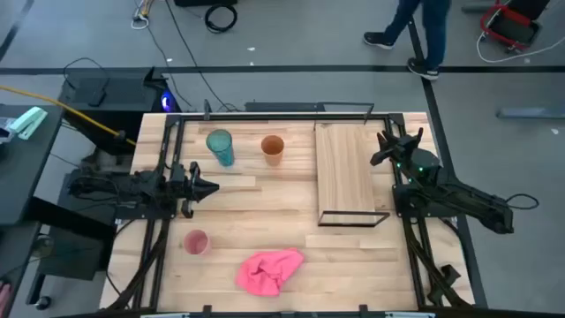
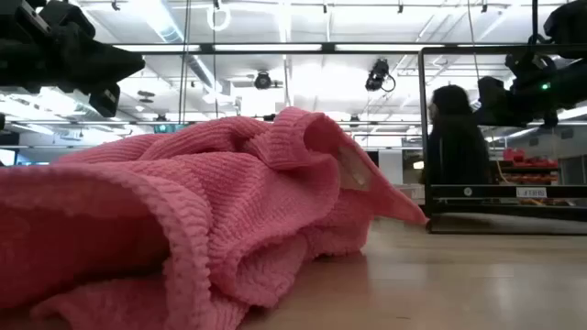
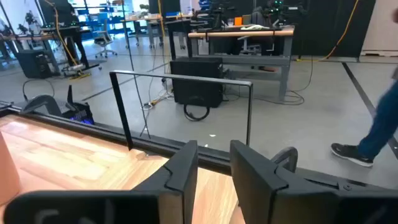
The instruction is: Stack small to large cups/mugs on shelf
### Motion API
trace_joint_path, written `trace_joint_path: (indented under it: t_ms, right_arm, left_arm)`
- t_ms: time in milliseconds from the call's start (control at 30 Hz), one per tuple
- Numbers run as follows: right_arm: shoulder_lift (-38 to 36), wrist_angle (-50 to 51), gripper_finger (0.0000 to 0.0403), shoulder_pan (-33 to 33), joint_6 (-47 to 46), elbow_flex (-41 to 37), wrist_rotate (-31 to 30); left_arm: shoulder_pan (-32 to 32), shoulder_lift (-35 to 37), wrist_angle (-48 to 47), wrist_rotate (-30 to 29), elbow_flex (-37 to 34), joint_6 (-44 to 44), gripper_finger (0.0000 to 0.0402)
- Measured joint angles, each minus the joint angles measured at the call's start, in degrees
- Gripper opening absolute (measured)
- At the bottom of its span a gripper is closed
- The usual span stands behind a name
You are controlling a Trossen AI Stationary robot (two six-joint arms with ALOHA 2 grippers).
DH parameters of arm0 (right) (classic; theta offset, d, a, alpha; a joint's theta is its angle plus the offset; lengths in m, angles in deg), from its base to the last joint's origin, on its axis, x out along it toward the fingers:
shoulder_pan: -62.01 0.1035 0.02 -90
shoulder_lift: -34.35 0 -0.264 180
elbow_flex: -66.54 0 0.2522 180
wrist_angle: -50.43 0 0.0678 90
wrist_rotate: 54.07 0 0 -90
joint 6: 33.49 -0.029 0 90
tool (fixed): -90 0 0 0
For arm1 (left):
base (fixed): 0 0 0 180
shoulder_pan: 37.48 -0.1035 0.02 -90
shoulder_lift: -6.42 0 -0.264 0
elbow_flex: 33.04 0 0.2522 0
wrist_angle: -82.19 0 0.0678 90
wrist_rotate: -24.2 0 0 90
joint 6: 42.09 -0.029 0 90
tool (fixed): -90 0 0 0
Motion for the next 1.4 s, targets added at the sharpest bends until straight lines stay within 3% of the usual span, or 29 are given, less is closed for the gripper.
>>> trace_joint_path:
  t_ms: [1400]
  right_arm:
    - [-0.02,-0.02,0.0103,-0.02,0.0,0.0,0.0]
  left_arm:
    - [0.0,-0.01,-0.01,-0.01,0.0,0.0,0.0036]
